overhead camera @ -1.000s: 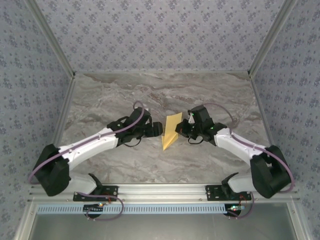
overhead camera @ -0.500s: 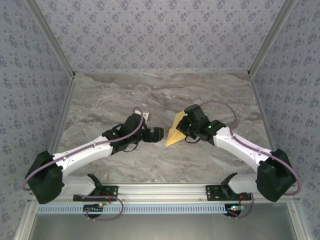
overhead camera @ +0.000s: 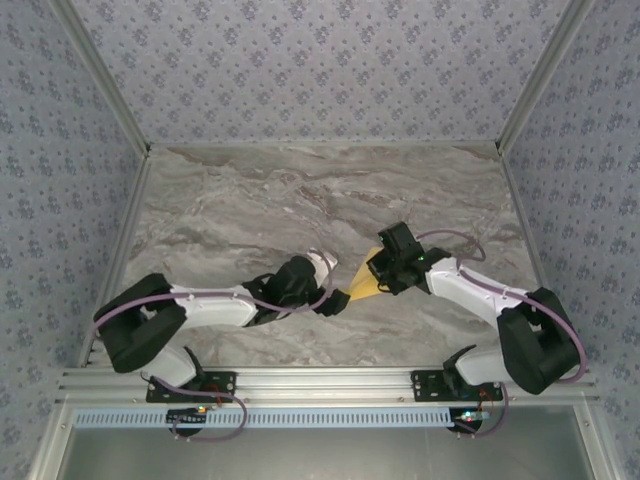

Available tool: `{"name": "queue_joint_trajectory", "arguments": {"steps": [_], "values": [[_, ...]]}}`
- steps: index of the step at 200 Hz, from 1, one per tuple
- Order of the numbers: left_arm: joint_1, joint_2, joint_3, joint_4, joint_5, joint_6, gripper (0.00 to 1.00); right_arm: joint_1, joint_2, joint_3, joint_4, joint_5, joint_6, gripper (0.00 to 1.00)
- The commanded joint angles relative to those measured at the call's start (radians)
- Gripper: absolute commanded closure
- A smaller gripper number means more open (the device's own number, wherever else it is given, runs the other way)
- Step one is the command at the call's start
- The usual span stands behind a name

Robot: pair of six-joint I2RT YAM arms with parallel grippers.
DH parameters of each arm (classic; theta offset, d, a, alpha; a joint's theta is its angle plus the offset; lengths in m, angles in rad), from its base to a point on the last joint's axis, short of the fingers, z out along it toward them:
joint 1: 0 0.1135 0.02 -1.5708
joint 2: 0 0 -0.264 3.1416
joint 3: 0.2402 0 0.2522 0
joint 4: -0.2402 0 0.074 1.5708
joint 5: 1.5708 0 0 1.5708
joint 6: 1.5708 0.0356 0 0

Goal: Fold a paper plane with a square sheet of paper (pick it up from the middle)

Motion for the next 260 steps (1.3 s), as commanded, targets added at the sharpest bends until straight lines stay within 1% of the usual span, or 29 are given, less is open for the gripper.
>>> {"name": "queue_joint_trajectory", "arguments": {"steps": [1, 27, 49, 78, 103, 123, 150, 163, 180, 196, 202, 207, 229, 260], "values": [[-0.019, 0.057, 0.011, 0.193, 0.004, 0.094, 0.1, -0.015, 0.023, 0.0, -0.042, -0.04, 0.056, 1.0], [-0.045, 0.136, 0.066, 0.177, -0.005, 0.145, 0.16, -0.024, 0.037, 0.014, -0.054, -0.064, 0.056, 0.99], [-0.05, 0.186, 0.103, 0.156, 0.006, 0.156, 0.29, -0.031, 0.045, 0.023, -0.059, -0.079, 0.053, 0.98], [-0.051, 0.214, 0.11, 0.182, 0.017, 0.17, 0.34, -0.037, 0.048, 0.028, -0.066, -0.104, 0.048, 0.96], [-0.052, 0.255, 0.141, 0.153, 0.023, 0.201, 0.43, -0.044, 0.048, 0.028, -0.067, -0.124, 0.048, 0.95], [-0.052, 0.269, 0.145, 0.158, 0.023, 0.217, 0.48, -0.049, 0.047, 0.026, -0.068, -0.144, 0.046, 0.93], [-0.052, 0.266, 0.143, 0.17, 0.023, 0.221, 0.6, -0.058, 0.048, 0.028, -0.078, -0.155, 0.036, 0.91], [-0.052, 0.263, 0.143, 0.168, 0.025, 0.221, 0.66, -0.065, 0.045, 0.026, -0.08, -0.156, 0.03, 0.87], [-0.052, 0.265, 0.141, 0.164, 0.03, 0.22, 0.73, -0.073, 0.046, 0.024, -0.081, -0.163, 0.013, 0.79], [-0.052, 0.265, 0.138, 0.164, 0.035, 0.214, 0.77, -0.082, 0.044, 0.024, -0.084, -0.172, -0.006, 0.72], [-0.052, 0.265, 0.139, 0.161, 0.037, 0.21, 0.78, -0.086, 0.042, 0.025, -0.083, -0.177, -0.017, 0.71], [-0.052, 0.266, 0.137, 0.16, 0.038, 0.205, 0.78, -0.088, 0.042, 0.026, -0.085, -0.179, -0.026, 0.68], [-0.05, 0.268, 0.134, 0.165, 0.044, 0.179, 0.8, -0.104, 0.034, 0.031, -0.089, -0.194, -0.073, 0.59], [-0.032, 0.266, 0.119, 0.183, 0.07, 0.078, 0.81, -0.126, 0.015, 0.062, -0.122, -0.227, -0.201, 0.41]]}}
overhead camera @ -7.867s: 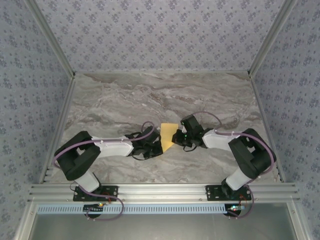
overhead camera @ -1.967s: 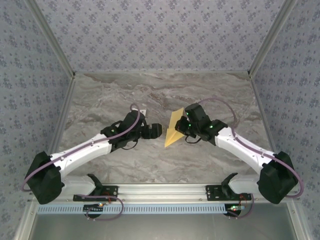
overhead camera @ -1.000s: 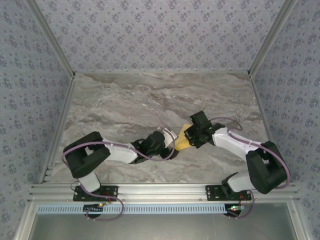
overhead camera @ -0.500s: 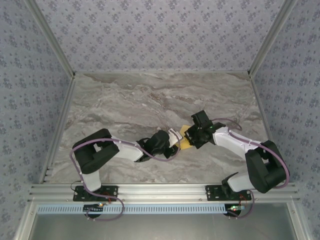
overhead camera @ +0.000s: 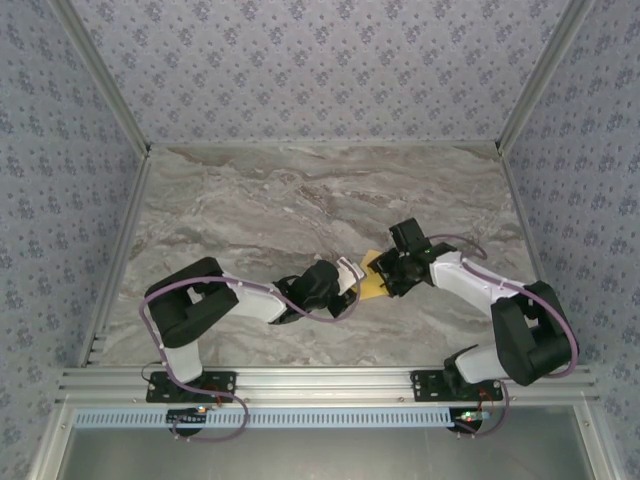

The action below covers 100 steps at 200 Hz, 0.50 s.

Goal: Fold a paper plane with a square sheet of paper (pick it up from the middle)

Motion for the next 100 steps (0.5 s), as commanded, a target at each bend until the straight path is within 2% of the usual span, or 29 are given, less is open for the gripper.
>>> {"name": "queue_joint_trajectory", "arguments": {"steps": [1, 16, 49, 74, 100], "values": [[0.015, 0.003, -0.007, 0.049, 0.043, -0.094, 0.82, -0.017, -0.027, 0.052, -0.057, -0.033, -0.125, 0.41], [0.035, -0.001, -0.006, 0.042, 0.074, -0.173, 0.82, -0.029, -0.054, 0.053, -0.07, -0.034, -0.203, 0.35], [0.058, -0.008, 0.013, -0.01, 0.125, -0.35, 0.84, -0.061, -0.14, -0.016, -0.003, -0.05, -0.367, 0.31], [0.058, 0.007, 0.021, -0.009, 0.161, -0.462, 0.84, -0.069, -0.191, -0.076, 0.055, -0.062, -0.444, 0.3], [0.059, 0.021, 0.03, -0.007, 0.184, -0.533, 0.84, -0.068, -0.2, -0.139, 0.14, -0.122, -0.458, 0.34]]}}
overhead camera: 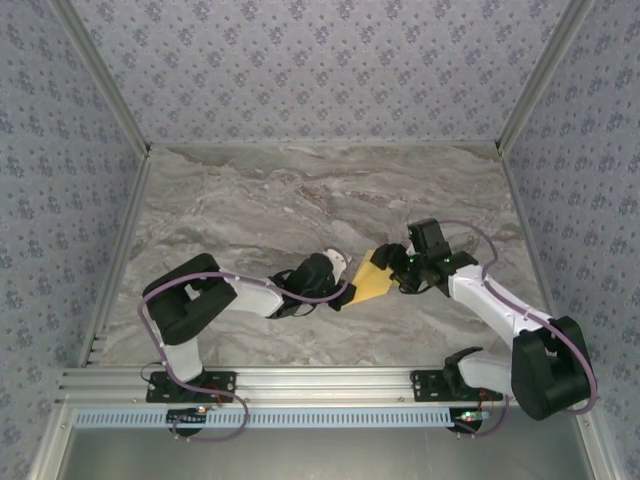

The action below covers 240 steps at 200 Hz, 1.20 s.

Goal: Fold a paper plane with a square sheet of paper (pick it up from the middle)

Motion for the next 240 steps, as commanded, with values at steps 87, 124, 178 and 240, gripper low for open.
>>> {"name": "queue_joint_trajectory", "arguments": {"steps": [87, 124, 178, 240], "values": [[0.004, 0.064, 0.093, -0.047, 0.152, -0.254, 0.86, -0.006, 0.084, -0.113, 0.208, -0.128, -0.172, 0.51], [0.004, 0.081, 0.104, -0.042, 0.177, -0.277, 0.86, -0.01, 0.134, -0.119, 0.244, -0.13, -0.185, 0.52], [0.011, 0.104, 0.138, -0.079, 0.217, -0.316, 0.85, -0.034, 0.183, -0.111, 0.255, -0.143, -0.22, 0.52], [0.016, 0.098, 0.143, -0.083, 0.243, -0.33, 0.74, -0.038, 0.24, -0.106, 0.248, -0.134, -0.236, 0.52]]}}
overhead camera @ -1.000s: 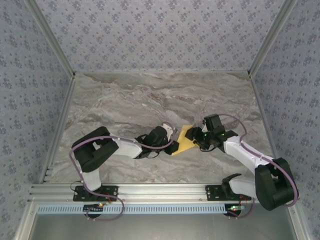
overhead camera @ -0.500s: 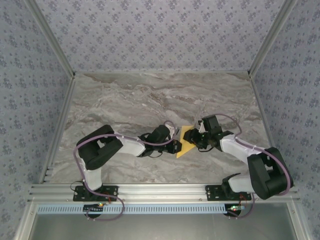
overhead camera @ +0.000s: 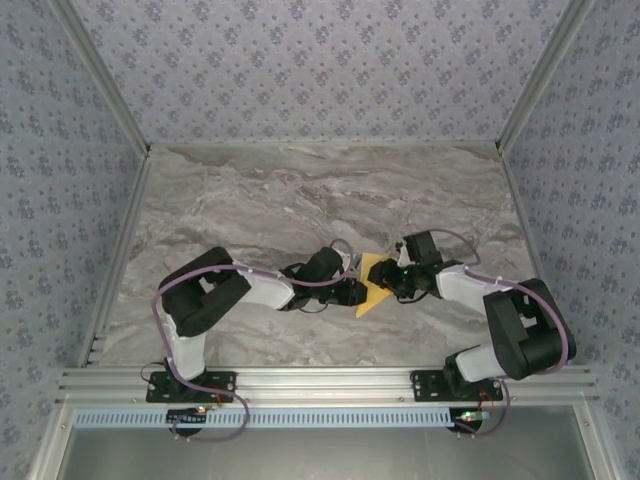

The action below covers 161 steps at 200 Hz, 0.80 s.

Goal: Fold a paper plane with a square sheet of paper (pick it up from the middle)

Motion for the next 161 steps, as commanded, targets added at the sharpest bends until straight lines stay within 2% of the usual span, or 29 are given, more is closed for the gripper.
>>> {"name": "queue_joint_trajectory", "arguments": {"steps": [1, 41, 73, 94, 112, 128, 161], "values": [[0.005, -0.001, 0.025, -0.021, 0.03, -0.008, 0.74, -0.006, 0.022, 0.007, -0.01, -0.005, -0.026, 0.52], [0.011, -0.104, -0.024, -0.098, -0.038, 0.003, 0.59, -0.005, 0.046, 0.017, -0.036, 0.004, -0.034, 0.51], [0.011, -0.162, -0.057, -0.128, -0.09, -0.027, 0.56, -0.004, 0.052, 0.026, -0.056, 0.013, -0.046, 0.49], [0.011, -0.178, -0.068, -0.105, -0.11, -0.061, 0.59, -0.002, 0.059, 0.036, -0.078, 0.023, -0.058, 0.48], [0.011, -0.185, -0.077, -0.045, -0.098, -0.079, 0.7, 0.003, 0.066, 0.048, -0.105, 0.035, -0.071, 0.47], [0.01, -0.185, -0.074, 0.002, -0.068, -0.085, 0.75, 0.007, 0.073, 0.054, -0.112, 0.03, -0.082, 0.46], [0.01, -0.159, -0.062, -0.022, -0.075, -0.088, 0.76, 0.006, 0.082, 0.058, -0.109, 0.016, -0.086, 0.45]]}}
